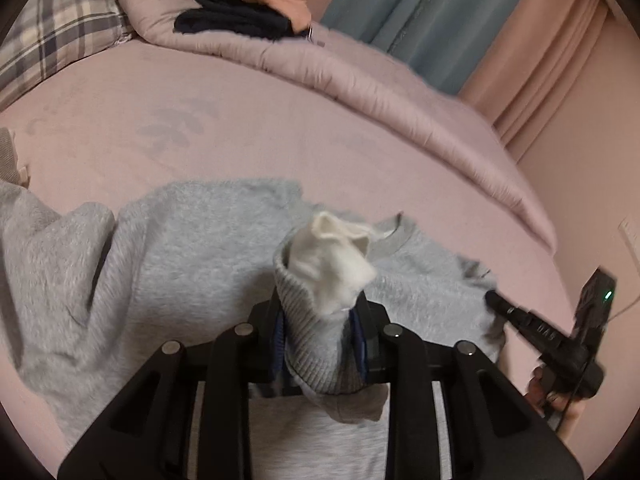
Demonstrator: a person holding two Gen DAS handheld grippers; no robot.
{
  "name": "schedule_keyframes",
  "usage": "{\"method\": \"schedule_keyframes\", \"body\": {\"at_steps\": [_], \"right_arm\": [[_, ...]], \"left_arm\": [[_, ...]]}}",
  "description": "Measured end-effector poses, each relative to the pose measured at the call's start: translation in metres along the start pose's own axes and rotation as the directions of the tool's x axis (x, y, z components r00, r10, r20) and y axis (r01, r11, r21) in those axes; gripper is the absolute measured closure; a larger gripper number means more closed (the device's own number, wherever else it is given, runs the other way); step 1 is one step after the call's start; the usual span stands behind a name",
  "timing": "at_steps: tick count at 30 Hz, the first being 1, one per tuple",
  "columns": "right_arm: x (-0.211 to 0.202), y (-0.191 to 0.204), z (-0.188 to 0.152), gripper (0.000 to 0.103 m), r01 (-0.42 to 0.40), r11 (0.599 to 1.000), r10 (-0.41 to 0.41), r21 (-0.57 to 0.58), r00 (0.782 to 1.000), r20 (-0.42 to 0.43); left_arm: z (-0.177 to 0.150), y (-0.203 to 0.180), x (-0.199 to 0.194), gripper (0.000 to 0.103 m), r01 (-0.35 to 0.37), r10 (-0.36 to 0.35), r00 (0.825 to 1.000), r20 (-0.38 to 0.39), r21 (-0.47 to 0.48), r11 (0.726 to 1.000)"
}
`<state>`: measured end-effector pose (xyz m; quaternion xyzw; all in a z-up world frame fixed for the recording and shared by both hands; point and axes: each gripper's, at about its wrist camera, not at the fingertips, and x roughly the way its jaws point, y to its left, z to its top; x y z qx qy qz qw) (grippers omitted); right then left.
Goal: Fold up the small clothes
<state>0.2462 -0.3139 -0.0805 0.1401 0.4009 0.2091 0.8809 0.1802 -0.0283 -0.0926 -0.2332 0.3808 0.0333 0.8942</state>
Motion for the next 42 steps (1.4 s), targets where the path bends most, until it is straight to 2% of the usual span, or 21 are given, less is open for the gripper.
{"method": "schedule_keyframes", "body": {"at_steps": [4, 8, 9, 10, 11, 12, 15, 16, 17, 23, 30, 33, 42], "right_arm": [[0.014, -0.001, -0.002, 0.092, 0.034, 0.999, -0.034, 0.002, 0.998, -0.047], [0.022, -0.005, -0.003, 0.092, 0.058, 0.998, -0.056, 0.011, 0.995, -0.086], [0.021, -0.005, -0.003, 0.092, 0.062, 0.998, -0.060, 0.014, 0.995, -0.084], [0.021, -0.006, -0.003, 0.092, 0.059, 0.998, -0.058, 0.017, 0.995, -0.087], [0.020, -0.006, -0.003, 0.092, 0.058, 0.998, -0.057, 0.018, 0.995, -0.085], [0.020, -0.006, -0.003, 0.089, 0.057, 0.998, -0.055, 0.020, 0.995, -0.085], [0.017, -0.007, -0.002, 0.076, 0.050, 0.998, -0.048, 0.032, 0.996, -0.074], [0.015, -0.008, -0.001, 0.068, 0.046, 0.998, -0.043, 0.037, 0.997, -0.065], [0.012, -0.009, -0.001, 0.063, 0.041, 0.998, -0.038, 0.048, 0.998, -0.052], [0.012, -0.019, 0.001, 0.060, -0.011, 0.994, 0.016, 0.111, 0.999, -0.048], [0.018, -0.013, -0.001, 0.060, 0.013, 0.996, -0.006, 0.094, 0.998, -0.069], [0.022, -0.012, -0.002, 0.060, 0.039, 0.996, -0.032, 0.083, 0.996, -0.086], [0.031, -0.010, -0.005, 0.060, 0.101, 0.994, -0.096, 0.041, 0.989, -0.111]], "left_arm": [[-0.009, 0.018, 0.022, 0.069, -0.043, 0.040, 0.996, -0.080, -0.031, 0.999], [-0.014, 0.031, 0.014, 0.057, -0.082, 0.080, 0.996, -0.042, -0.058, 0.995], [-0.014, 0.034, 0.010, 0.058, -0.087, 0.085, 0.996, -0.031, -0.063, 0.994], [-0.014, 0.036, 0.008, 0.063, -0.088, 0.086, 0.996, -0.028, -0.068, 0.994], [-0.013, 0.038, 0.006, 0.073, -0.079, 0.077, 0.997, -0.032, -0.068, 0.995], [-0.013, 0.039, 0.004, 0.075, -0.077, 0.075, 0.997, -0.028, -0.065, 0.995], [-0.012, 0.039, -0.003, 0.082, -0.071, 0.071, 0.997, -0.009, -0.062, 0.996], [-0.011, 0.039, -0.003, 0.086, -0.078, 0.078, 0.997, -0.007, -0.059, 0.995], [-0.012, 0.039, -0.005, 0.086, -0.091, 0.091, 0.996, -0.003, -0.052, 0.995], [-0.009, 0.042, -0.010, 0.087, -0.096, 0.098, 0.995, 0.030, -0.057, 0.994], [-0.018, 0.051, 0.013, 0.085, -0.193, 0.192, 0.980, -0.043, -0.020, 0.981], [-0.024, 0.057, 0.014, 0.083, -0.179, 0.178, 0.984, -0.020, -0.028, 0.984], [-0.024, 0.071, 0.013, 0.082, -0.112, 0.110, 0.993, -0.032, -0.077, 0.991]]}}
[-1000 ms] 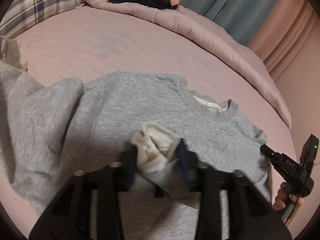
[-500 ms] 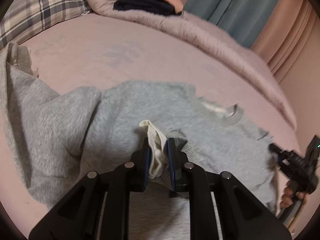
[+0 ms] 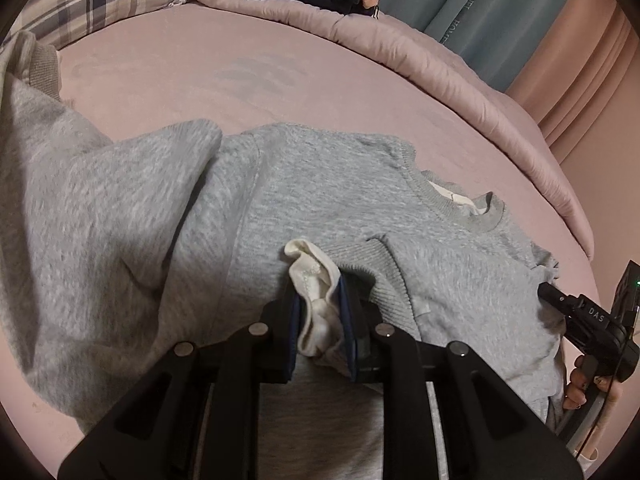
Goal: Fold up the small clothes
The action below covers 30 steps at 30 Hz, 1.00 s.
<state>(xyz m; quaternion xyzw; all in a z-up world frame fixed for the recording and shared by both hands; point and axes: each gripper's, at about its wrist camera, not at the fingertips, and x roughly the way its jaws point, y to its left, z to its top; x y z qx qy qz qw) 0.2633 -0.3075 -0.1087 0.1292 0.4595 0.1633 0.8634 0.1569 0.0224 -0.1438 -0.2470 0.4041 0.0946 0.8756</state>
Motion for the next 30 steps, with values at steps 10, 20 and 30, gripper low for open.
{"method": "schedule_keyframes", "body": {"at_steps": [10, 20, 30], "right_arm": [[0.002, 0.000, 0.000, 0.060, 0.020, 1.000, -0.020, -0.019, 1.000, 0.001], [0.005, 0.016, -0.002, 0.050, 0.072, 0.995, -0.072, -0.076, 0.997, 0.004], [-0.051, 0.051, -0.008, 0.028, 0.120, 0.987, -0.120, -0.105, 0.993, 0.010]], "left_arm": [[0.003, -0.003, 0.004, 0.082, 0.008, -0.006, 1.000, -0.026, 0.079, 0.997], [0.013, 0.013, 0.006, 0.082, 0.099, -0.098, 0.992, -0.076, 0.008, 0.995], [0.019, 0.006, -0.058, 0.044, 0.147, -0.147, 0.989, -0.015, 0.018, 0.989]]}}
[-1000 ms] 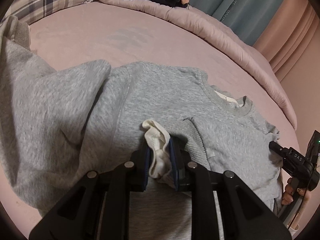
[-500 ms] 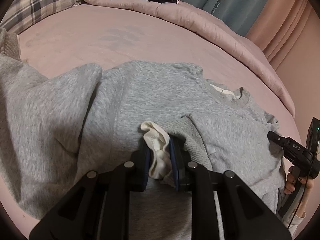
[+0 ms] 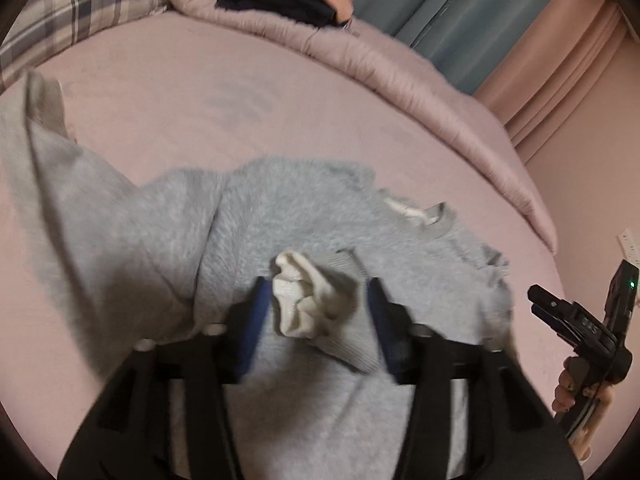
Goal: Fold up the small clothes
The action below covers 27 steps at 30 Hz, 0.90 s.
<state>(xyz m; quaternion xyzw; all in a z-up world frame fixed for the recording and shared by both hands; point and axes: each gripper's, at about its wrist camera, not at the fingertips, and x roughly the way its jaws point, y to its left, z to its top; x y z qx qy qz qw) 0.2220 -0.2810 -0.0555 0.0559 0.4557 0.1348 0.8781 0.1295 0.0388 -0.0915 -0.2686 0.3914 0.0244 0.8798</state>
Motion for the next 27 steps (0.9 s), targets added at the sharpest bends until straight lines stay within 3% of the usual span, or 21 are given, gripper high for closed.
{"method": "schedule_keyframes", "body": {"at_steps": [3, 4, 9, 12, 21, 27], "right_arm": [[-0.033, 0.009, -0.008, 0.015, -0.028, 1.000, 0.028, 0.009, 0.998, 0.060], [-0.046, 0.012, -0.013, 0.013, -0.045, 0.999, 0.044, 0.011, 0.996, 0.079], [-0.075, 0.025, -0.037, 0.013, -0.053, 0.998, 0.050, 0.022, 0.989, 0.136], [-0.083, 0.029, -0.052, 0.013, -0.018, 0.999, 0.011, 0.041, 0.988, 0.156], [-0.104, 0.035, -0.084, 0.013, -0.019, 0.990, -0.008, 0.140, 0.981, 0.191], [-0.104, 0.041, -0.094, 0.013, 0.077, 0.985, -0.108, 0.155, 0.974, 0.199]], "left_arm": [[0.000, -0.004, -0.025, 0.033, 0.036, -0.036, 0.999, 0.025, 0.009, 0.999], [0.000, -0.005, -0.031, 0.027, 0.033, -0.034, 0.999, 0.031, 0.019, 0.999], [-0.003, 0.000, -0.060, 0.022, -0.014, 0.009, 0.995, 0.102, 0.048, 0.999], [-0.002, 0.015, -0.070, 0.021, -0.012, 0.010, 0.993, 0.116, 0.014, 1.000], [-0.002, 0.050, -0.088, 0.021, -0.025, 0.037, 0.987, 0.154, -0.077, 0.997], [0.001, 0.066, -0.092, 0.021, -0.041, 0.062, 0.983, 0.171, -0.121, 0.992]]}}
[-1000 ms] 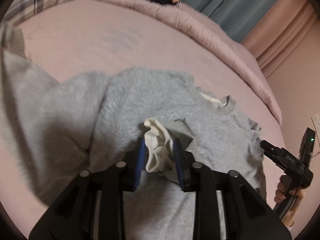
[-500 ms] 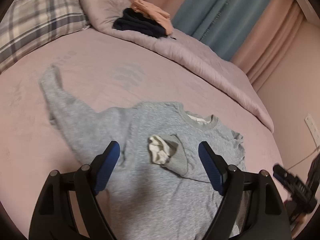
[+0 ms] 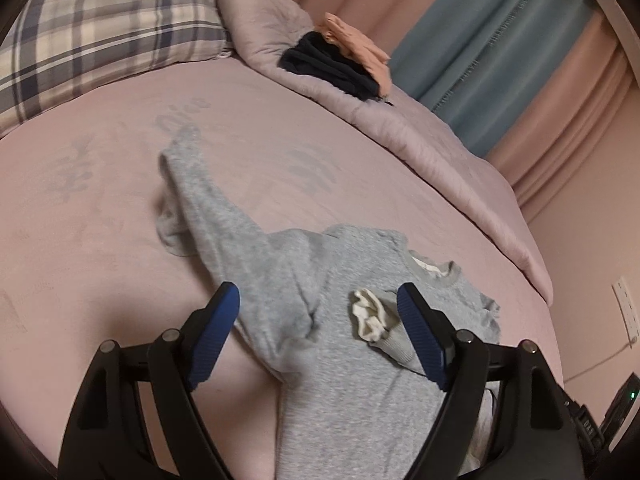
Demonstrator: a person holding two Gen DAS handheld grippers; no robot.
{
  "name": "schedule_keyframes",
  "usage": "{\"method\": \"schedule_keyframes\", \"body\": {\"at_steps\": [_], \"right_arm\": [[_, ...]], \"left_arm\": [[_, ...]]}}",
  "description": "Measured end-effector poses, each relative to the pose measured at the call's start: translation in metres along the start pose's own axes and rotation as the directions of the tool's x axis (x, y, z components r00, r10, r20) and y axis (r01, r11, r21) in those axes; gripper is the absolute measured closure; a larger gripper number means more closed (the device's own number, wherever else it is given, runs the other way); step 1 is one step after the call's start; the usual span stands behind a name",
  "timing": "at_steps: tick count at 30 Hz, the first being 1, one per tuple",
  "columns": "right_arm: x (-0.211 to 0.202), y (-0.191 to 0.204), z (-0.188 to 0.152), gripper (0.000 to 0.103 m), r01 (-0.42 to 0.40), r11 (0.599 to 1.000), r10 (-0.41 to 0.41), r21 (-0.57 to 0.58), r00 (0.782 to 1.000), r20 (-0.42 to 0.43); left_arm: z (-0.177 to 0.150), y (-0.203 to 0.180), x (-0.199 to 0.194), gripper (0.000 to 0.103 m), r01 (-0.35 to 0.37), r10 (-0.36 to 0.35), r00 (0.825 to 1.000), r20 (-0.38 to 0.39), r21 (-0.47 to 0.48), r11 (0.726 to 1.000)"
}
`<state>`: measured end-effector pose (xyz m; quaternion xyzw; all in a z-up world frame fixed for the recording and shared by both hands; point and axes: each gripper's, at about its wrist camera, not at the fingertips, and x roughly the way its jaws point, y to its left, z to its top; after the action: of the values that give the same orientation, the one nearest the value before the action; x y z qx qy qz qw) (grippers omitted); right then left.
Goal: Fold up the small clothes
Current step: 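Reach the left tool to the other sleeve and grasp it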
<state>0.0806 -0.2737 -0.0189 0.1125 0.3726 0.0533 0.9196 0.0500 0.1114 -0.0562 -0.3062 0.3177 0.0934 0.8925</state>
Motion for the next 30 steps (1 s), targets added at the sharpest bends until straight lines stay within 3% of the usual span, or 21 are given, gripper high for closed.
{"method": "schedule_keyframes", "body": {"at_steps": [10, 19, 30], "right_arm": [[0.001, 0.004, -0.008, 0.013, 0.026, 1.000, -0.026, 0.010, 1.000, -0.008], [0.005, 0.016, -0.014, 0.013, 0.019, 1.000, -0.019, -0.011, 0.999, -0.026], [0.012, 0.027, -0.016, 0.013, 0.014, 0.999, -0.015, -0.029, 0.999, -0.045]], "left_arm": [[0.013, 0.040, -0.004, 0.021, -0.035, 0.038, 0.999, 0.021, -0.133, 0.991], [0.014, 0.054, 0.000, 0.021, -0.099, 0.101, 0.995, 0.004, -0.160, 0.982], [0.009, 0.060, 0.020, 0.023, -0.099, 0.090, 0.995, -0.053, -0.199, 0.975]]}}
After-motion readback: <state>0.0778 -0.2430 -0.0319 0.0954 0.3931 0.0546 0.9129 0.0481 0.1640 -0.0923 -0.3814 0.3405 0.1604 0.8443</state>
